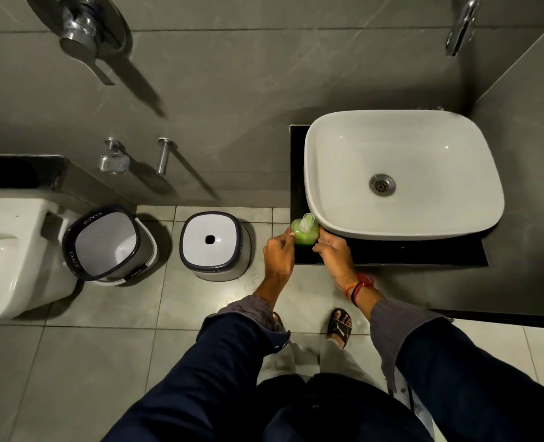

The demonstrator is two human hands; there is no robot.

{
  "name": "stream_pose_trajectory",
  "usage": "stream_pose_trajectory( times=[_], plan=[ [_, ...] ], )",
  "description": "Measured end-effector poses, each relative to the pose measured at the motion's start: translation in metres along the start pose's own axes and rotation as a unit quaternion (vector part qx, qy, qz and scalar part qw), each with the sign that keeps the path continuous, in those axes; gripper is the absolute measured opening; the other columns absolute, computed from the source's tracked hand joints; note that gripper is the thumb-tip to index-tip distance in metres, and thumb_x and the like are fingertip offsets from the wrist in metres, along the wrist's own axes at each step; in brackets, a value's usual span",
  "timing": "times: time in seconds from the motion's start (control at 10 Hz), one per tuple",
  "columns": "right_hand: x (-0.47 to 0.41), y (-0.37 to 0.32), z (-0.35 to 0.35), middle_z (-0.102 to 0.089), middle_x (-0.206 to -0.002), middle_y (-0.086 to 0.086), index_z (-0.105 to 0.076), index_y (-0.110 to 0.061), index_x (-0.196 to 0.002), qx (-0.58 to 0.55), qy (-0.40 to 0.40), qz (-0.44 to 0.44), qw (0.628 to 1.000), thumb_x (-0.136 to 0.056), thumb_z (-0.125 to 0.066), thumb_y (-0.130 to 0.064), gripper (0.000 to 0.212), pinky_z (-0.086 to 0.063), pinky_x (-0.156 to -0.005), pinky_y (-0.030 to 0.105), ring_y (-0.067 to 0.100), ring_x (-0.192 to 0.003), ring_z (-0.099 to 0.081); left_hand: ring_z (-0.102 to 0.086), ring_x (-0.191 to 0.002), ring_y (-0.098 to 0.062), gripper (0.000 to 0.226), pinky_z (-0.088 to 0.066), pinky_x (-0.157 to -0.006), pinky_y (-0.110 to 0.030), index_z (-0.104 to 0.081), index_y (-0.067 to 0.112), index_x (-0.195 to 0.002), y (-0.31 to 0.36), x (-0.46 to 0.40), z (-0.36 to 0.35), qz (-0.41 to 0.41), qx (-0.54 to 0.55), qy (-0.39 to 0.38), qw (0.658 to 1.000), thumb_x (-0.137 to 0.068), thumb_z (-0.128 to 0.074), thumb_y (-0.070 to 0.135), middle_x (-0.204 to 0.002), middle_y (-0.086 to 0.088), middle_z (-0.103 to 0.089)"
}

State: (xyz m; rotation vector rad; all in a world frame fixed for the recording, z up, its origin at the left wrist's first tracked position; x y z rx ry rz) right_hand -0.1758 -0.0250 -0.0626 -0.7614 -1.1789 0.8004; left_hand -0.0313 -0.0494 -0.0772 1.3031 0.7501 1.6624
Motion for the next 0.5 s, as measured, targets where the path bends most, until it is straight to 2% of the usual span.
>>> stream_pose_trajectory(
  times=[0.1, 0.2, 0.3, 0.4, 0.5],
  plan=[
    [0.0010, 0.0009, -0.0038, -0.062, -0.130, -0.006, -0.051, -0.021, -0.140, -0.021, -0.014, -0.005, 1.000, -0.083, -0.053, 0.004, 0.062, -0.043, -0.109, 0.033, 0.013, -0.124, -0.056, -0.041, -0.054, -0.009, 0.046, -0.037, -0.057, -0.025, -0.056, 0.009, -0.060, -0.0010, 0.0006, 0.0044, 0.018, 0.015, 0.015, 1.000, -0.104, -0.055, 0.020, -0.053, 0.005, -0.045],
    [0.0015, 0.0023, -0.0066, -0.059, -0.125, -0.014, -0.049, -0.019, -0.141, -0.042, -0.017, -0.011, 0.999, -0.083, -0.053, 0.005, 0.064, -0.044, -0.098, 0.017, -0.007, -0.110, -0.057, -0.055, -0.074, -0.015, 0.036, -0.052, -0.074, -0.032, -0.072, -0.010, -0.089, -0.0014, 0.0010, 0.0041, 0.016, 0.050, -0.002, 0.999, -0.105, -0.054, 0.016, -0.076, -0.016, -0.070],
    [0.0053, 0.0054, -0.0060, -0.054, -0.124, -0.014, -0.043, -0.015, -0.145, -0.051, -0.001, -0.014, 0.999, -0.085, -0.054, 0.007, 0.065, -0.044, -0.084, 0.006, -0.008, -0.106, -0.054, -0.053, -0.075, -0.009, 0.039, -0.049, -0.078, -0.030, -0.065, -0.022, -0.098, -0.0008, 0.0014, 0.0052, -0.006, 0.057, 0.003, 0.998, -0.105, -0.055, 0.015, -0.086, -0.035, -0.070],
    [0.0008, 0.0061, -0.0055, -0.053, -0.122, -0.015, -0.043, -0.013, -0.144, -0.042, -0.001, -0.010, 0.999, -0.085, -0.055, 0.007, 0.064, -0.042, -0.089, 0.007, 0.000, -0.114, -0.051, -0.038, -0.053, 0.002, 0.045, -0.040, -0.062, -0.022, -0.062, -0.021, -0.082, 0.0025, -0.0007, 0.0066, -0.028, 0.029, -0.002, 0.999, -0.105, -0.054, 0.018, -0.045, -0.002, -0.043],
    [0.0035, 0.0070, -0.0024, -0.053, -0.130, -0.009, -0.042, -0.012, -0.145, -0.029, 0.015, -0.005, 0.999, -0.086, -0.057, 0.004, 0.062, -0.038, -0.104, 0.021, 0.006, -0.122, -0.048, -0.037, -0.053, -0.005, 0.041, -0.039, -0.060, -0.029, -0.061, -0.003, -0.073, 0.0045, -0.0046, 0.0106, -0.042, -0.022, 0.006, 0.999, -0.106, -0.050, 0.018, -0.051, 0.007, -0.038]
  ],
)
Point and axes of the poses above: each hand's wrist, its own x-axis away from the middle knuckle, its own z-axis out of the back of the hand, y = z × x, the point moved 6 cm from there along -x, towards the middle knuckle
